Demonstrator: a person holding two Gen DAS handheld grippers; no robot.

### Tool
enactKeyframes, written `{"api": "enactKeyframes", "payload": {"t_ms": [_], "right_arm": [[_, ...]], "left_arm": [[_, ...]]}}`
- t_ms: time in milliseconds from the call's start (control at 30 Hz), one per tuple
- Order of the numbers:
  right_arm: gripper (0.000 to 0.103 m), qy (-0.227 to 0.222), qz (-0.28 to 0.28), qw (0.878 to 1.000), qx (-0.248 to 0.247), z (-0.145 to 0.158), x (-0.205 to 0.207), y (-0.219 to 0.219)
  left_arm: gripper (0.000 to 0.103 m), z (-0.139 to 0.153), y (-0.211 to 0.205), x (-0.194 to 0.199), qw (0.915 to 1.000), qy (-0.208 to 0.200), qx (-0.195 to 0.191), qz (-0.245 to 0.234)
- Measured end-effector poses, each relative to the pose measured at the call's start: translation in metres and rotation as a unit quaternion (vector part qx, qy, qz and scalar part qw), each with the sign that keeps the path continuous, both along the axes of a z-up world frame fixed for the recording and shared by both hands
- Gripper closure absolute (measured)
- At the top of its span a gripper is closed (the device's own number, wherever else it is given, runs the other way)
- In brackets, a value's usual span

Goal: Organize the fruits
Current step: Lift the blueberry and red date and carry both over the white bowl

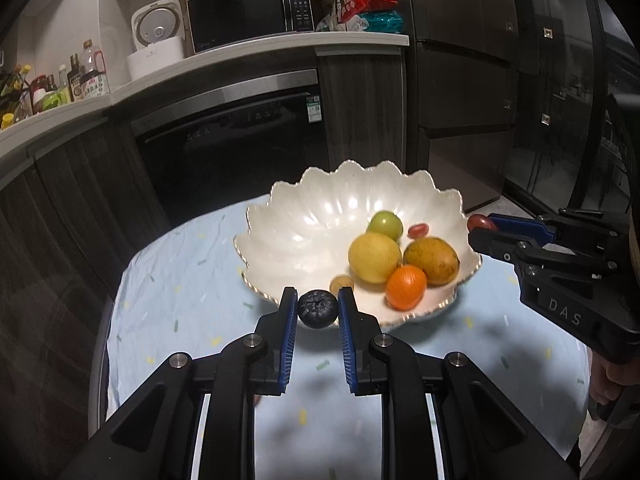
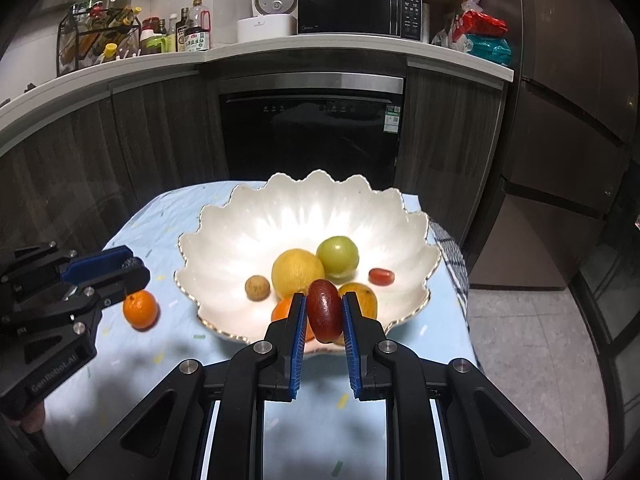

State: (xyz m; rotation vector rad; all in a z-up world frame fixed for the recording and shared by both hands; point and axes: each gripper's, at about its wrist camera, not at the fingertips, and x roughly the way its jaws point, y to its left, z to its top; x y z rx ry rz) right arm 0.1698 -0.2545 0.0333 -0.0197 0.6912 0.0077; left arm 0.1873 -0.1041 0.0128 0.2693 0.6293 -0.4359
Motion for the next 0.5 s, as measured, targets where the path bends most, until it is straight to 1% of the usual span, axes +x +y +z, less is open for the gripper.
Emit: {"api": "enactKeyframes", "payload": {"t_ms": [200,500], "right_arm": [[0.084,0.001,-0.009,1.0,0.001,0.003,0.014,-0.006],[0.084,-0.004,-0.027,1.0,-0.006,0.006,0.035,-0.019]], "left_arm": [[0.082,0.005,-0.004,0.019,0.9999,0.004,-0.009,-0.007],[0.081,0.007,-0.017,0.045,0.9999,-0.002,-0.002,-0.011]]}}
